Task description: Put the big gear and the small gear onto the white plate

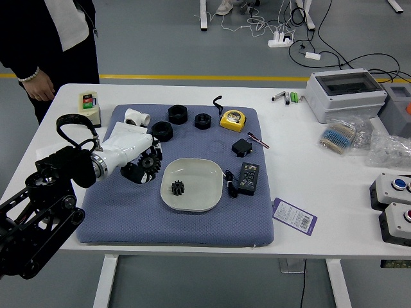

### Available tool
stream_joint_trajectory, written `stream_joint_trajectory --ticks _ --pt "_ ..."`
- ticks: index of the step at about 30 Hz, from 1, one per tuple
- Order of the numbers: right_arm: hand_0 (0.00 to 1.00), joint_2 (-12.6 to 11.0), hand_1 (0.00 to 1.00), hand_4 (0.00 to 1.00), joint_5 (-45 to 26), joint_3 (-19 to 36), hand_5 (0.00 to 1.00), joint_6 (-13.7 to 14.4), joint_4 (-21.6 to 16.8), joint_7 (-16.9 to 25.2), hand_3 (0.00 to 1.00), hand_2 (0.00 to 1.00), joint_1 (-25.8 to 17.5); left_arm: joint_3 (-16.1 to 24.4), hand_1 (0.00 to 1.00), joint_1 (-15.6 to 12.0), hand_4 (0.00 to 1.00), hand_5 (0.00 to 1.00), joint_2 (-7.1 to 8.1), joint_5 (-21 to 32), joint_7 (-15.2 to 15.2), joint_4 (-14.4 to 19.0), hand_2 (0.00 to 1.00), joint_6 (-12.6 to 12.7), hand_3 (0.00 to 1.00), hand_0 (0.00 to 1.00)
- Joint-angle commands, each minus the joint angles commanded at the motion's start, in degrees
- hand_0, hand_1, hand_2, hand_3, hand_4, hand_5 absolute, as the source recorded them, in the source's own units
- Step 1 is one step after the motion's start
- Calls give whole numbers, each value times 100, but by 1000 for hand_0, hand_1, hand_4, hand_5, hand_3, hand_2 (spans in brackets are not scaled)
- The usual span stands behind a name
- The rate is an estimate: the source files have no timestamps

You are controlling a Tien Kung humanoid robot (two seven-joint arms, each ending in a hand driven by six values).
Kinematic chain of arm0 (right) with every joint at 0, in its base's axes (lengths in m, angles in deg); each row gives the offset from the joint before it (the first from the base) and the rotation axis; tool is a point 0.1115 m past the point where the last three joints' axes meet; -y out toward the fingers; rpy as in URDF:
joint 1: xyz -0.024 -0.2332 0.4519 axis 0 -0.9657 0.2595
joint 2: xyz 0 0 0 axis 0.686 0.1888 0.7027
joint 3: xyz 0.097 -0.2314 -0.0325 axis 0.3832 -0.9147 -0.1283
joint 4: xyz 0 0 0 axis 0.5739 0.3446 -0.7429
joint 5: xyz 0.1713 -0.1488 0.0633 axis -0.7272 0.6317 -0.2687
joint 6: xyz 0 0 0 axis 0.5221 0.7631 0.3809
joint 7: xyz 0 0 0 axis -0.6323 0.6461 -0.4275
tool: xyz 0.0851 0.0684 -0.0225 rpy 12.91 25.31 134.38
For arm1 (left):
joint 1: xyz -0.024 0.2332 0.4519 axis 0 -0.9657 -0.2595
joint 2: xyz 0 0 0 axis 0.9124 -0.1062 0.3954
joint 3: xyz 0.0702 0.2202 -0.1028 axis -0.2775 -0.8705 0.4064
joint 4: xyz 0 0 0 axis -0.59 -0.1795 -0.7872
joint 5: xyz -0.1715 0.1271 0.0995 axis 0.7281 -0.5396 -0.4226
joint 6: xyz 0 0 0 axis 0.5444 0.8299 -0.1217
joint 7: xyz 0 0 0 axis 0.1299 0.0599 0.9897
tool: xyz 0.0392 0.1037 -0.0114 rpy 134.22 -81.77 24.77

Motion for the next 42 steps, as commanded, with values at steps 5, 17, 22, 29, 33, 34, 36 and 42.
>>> stream_joint_trajectory --ticks 5,17,22,29,33,34,36,42 --pt "610 -1 621 738 -11 -20 701 2 -2 0 536 721 14 -172 413 197 78 2 -235 180 -220 -147 452 230 503 320" --pt "610 -10 622 739 -10 -51 701 6 -5 -6 536 721 55 -1016 466 534 216 2 -583 359 -468 -417 497 524 530 351" --pt "610 -15 622 739 -5 -57 701 9 -6 -9 536 721 73 -1358 466 615 216 2 -628 302 -531 -581 497 607 530 351" --pt "609 -23 621 739 -3 -78 702 11 -8 -10 535 721 87 -1573 551 755 894 55 -767 312 -706 -959 597 1013 644 433" --pt "609 -28 621 739 -1 -86 702 11 -11 -11 535 721 93 -1640 551 829 894 55 -833 234 -726 -1173 597 1130 644 433" --pt "609 -29 621 739 -5 -88 702 11 -12 -11 535 721 92 -1660 551 846 894 55 -844 230 -726 -1234 597 1152 644 433" --pt "609 -29 621 738 -5 -85 702 12 -14 -11 534 721 89 -1679 637 863 998 113 -860 192 -681 -1337 717 1135 767 492" --pt "609 -32 621 738 -6 -86 701 13 -17 -10 534 721 76 -1702 653 869 998 139 -887 97 -607 -1547 741 1092 779 514"
